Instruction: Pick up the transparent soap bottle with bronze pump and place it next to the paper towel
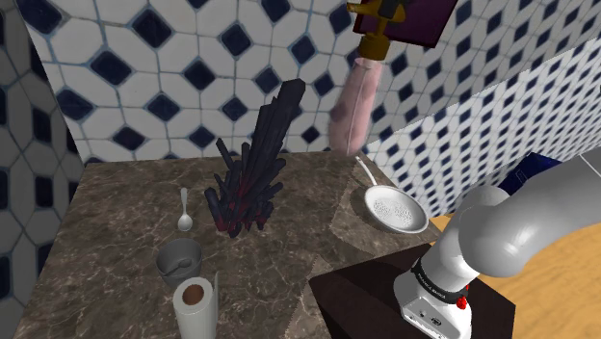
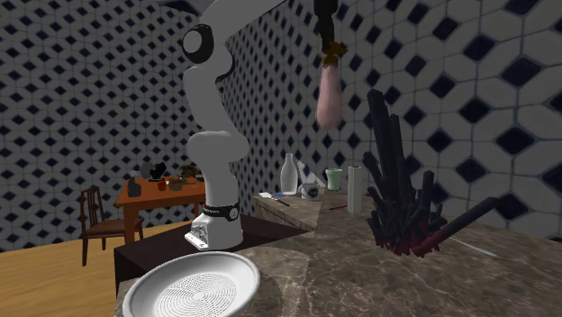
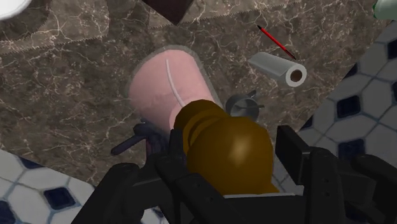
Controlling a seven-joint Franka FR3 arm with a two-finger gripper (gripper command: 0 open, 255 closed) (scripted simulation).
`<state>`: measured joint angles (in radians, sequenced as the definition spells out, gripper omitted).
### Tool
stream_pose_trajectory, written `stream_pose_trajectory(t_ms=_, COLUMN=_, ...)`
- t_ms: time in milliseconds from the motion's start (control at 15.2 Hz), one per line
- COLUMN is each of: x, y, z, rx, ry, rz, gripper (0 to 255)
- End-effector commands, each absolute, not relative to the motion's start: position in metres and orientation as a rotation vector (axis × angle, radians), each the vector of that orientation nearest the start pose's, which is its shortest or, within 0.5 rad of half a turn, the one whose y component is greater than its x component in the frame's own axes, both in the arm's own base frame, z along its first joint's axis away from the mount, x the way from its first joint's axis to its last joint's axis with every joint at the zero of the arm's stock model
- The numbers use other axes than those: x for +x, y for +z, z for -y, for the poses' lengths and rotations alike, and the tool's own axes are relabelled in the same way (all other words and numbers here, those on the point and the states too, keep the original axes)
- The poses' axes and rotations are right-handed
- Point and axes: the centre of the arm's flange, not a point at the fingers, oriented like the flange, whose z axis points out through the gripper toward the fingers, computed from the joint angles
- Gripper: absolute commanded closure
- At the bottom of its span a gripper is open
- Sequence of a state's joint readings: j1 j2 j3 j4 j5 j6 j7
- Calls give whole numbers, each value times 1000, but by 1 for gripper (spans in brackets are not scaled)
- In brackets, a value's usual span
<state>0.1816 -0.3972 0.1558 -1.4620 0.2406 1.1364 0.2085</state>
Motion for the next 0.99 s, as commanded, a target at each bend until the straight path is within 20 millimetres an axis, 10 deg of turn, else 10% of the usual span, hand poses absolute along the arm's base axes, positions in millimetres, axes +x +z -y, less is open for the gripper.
stream_pose_trajectory(t_ms=0, x=300, y=813, z=-196, rx=-2956, ry=-31, rz=336, gripper=255)
stream_pose_trajectory(t_ms=462, x=276, y=813, z=-286, rx=-2956, ry=-31, rz=336, gripper=255)
stream_pose_trajectory(t_ms=924, x=276, y=776, z=-286, rx=-2956, ry=-31, rz=336, gripper=255)
